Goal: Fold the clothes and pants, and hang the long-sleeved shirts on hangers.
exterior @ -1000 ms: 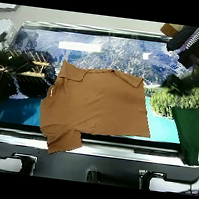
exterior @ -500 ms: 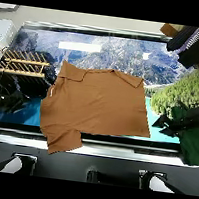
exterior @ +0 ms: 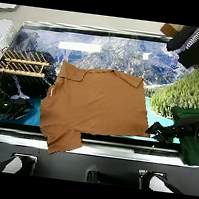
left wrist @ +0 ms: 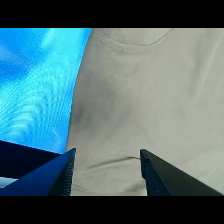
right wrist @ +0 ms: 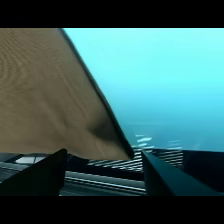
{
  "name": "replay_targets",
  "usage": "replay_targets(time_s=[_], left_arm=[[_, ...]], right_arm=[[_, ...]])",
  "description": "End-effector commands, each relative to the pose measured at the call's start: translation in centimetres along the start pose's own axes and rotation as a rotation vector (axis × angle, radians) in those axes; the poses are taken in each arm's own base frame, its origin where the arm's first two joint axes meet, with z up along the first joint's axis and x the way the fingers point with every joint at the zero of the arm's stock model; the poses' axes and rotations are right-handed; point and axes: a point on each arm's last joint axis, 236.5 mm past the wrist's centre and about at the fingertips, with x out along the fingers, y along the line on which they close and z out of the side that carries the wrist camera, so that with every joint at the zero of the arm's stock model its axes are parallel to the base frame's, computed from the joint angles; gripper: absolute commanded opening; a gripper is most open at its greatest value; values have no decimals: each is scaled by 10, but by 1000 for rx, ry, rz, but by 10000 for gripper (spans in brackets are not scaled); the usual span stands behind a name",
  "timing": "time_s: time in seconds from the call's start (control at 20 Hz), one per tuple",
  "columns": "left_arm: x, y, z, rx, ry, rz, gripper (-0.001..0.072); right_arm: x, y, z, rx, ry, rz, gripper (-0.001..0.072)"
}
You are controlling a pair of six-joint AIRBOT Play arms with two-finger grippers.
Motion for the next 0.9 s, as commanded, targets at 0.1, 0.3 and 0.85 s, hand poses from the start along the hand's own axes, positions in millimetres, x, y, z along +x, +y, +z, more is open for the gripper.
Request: replay_targets(time_s=[0.1, 0.3, 0.85], left_arm=[[3, 11, -9, 41, 29, 35, 475], [18, 28, -29, 32, 78, 58, 475], [52, 32, -68, 17, 199, 32, 475]], right_arm=[[20, 4, 5, 29, -16, 60, 422], [27, 7, -2, 26, 36, 91, 30], [-20, 32, 4, -17, -126, 87, 33]])
